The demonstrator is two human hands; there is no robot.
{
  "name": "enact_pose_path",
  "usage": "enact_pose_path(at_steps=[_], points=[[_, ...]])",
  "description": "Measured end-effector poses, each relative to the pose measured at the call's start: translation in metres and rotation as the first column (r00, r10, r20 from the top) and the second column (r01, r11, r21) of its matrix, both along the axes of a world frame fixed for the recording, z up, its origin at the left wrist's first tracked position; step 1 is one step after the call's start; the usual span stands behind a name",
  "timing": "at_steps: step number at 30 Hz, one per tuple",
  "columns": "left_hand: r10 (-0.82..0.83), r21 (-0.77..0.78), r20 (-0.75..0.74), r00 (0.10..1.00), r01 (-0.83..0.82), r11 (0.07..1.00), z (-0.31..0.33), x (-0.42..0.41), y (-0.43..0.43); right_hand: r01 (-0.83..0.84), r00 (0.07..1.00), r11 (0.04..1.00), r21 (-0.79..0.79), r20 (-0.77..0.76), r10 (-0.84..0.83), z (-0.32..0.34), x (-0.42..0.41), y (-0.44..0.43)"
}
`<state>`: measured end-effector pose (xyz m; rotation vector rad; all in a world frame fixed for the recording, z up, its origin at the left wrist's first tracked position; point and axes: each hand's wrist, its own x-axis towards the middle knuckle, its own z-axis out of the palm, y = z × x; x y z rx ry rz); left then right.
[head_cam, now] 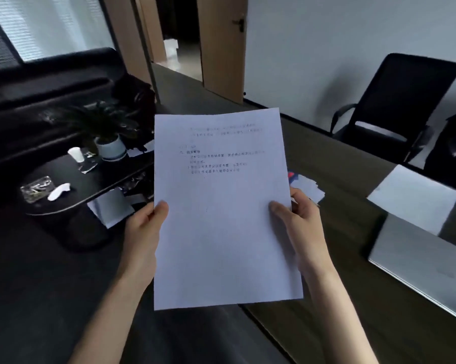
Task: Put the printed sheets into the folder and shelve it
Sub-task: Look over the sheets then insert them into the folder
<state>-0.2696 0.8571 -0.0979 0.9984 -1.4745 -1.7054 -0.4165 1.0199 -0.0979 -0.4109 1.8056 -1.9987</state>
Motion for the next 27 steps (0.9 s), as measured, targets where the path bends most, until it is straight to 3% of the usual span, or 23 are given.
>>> enact_pose_path(at_steps=[14,27], points=[[0.232,-0.048,-0.067,0.970,-0.236,0.971,0.033,0.070,-0.215,-0.213,0.977,0.976,-0.053,-0.042,0.211,0.016,0.033,-0.262],[0.263,-0.092,-0.095,0.960,-0.271,0.958,0.051,0.016,-0.487,-0.276,0.959,0.947,-0.165,-0.107,0.261,0.031,-0.027,-0.541]])
